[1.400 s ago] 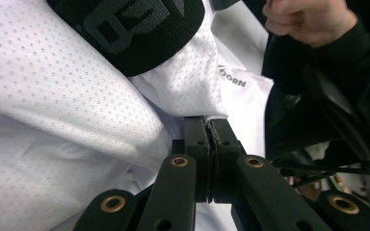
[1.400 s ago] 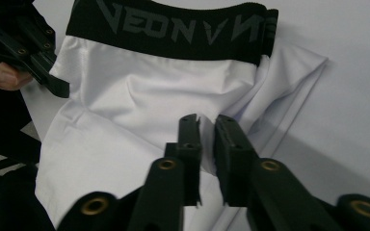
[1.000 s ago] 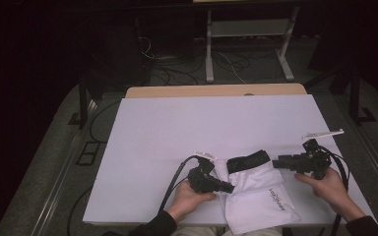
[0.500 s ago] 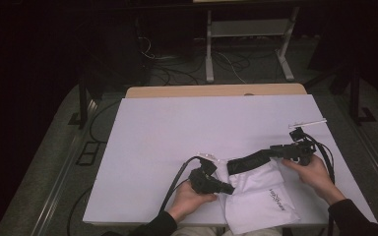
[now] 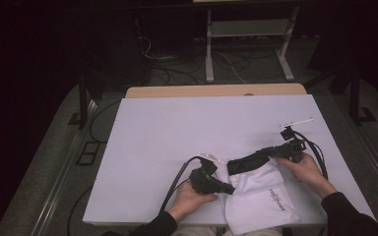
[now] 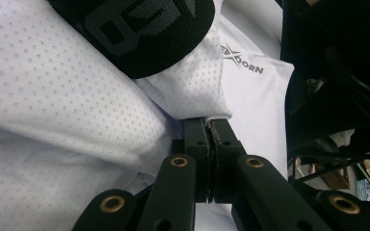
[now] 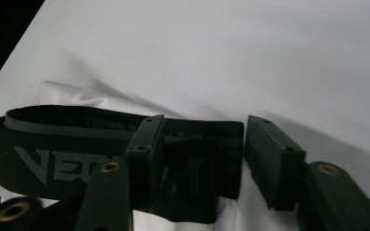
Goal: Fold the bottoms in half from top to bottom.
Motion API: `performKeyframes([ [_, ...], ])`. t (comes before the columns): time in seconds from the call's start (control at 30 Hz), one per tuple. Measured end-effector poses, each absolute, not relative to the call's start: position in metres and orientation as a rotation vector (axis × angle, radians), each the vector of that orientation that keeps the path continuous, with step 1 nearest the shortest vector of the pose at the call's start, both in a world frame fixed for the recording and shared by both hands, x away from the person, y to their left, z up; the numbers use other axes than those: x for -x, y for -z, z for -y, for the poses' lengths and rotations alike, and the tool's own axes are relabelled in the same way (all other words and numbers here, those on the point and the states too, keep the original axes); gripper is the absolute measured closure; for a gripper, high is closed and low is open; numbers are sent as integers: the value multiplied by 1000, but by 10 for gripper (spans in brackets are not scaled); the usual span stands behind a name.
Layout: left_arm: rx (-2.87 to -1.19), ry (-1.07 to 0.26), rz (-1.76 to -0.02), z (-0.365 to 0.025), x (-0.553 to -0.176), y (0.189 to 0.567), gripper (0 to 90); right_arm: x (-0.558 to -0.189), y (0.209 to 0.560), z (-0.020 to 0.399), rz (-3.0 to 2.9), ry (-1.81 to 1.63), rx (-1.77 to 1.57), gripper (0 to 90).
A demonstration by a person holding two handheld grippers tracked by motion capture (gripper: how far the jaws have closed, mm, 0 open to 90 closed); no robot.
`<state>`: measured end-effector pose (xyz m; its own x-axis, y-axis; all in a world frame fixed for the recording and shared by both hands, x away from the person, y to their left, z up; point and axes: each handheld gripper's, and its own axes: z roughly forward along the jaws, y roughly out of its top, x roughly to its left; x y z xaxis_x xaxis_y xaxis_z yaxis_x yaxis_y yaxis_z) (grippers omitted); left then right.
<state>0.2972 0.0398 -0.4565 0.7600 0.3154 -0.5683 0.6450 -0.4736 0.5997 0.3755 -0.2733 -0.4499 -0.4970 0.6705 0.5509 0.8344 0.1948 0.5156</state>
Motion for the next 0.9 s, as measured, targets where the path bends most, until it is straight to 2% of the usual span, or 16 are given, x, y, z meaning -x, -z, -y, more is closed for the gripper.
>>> performKeyframes([
  [0.33,-2088,483,-718,-39,-297,457,873,-375,448,273,2302,1227,1418,748],
  [0.67,-2085,456,-721,-40,-297,455,860,-369,437,272,2341,1316,1345,803],
  [0.83,-2114,333,-705,-42,-294,447,709,-365,430,274,2326,1353,1313,813],
  [0.9,-2129,259,-701,-43,-292,442,617,-364,428,275,2318,1362,1298,814],
])
